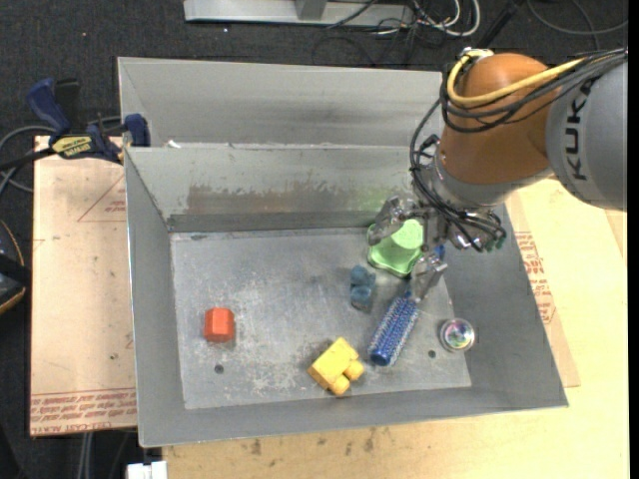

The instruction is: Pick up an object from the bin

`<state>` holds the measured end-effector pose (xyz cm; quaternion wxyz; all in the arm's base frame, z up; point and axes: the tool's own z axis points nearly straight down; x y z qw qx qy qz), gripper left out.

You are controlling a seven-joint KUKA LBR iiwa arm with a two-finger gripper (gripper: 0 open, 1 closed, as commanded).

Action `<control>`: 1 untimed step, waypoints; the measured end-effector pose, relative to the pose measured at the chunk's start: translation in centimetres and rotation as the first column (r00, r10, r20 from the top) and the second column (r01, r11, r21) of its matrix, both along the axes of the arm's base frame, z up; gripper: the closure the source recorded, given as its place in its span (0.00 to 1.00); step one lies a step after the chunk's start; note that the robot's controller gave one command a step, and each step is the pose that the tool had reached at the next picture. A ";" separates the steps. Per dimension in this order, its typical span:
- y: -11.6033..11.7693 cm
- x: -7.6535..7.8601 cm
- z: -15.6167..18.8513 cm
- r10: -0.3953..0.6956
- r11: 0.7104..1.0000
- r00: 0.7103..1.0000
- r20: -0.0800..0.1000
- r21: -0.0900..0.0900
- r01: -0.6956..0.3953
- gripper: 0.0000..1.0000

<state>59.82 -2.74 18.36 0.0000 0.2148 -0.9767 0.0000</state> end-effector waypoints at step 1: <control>2.9 3.3 -10.9 -0.030 1.000 1.000 0.005 0.002 0.030 0.00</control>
Offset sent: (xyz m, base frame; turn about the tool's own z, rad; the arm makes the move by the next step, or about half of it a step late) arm 0.0297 0.0281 -0.1132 0.0311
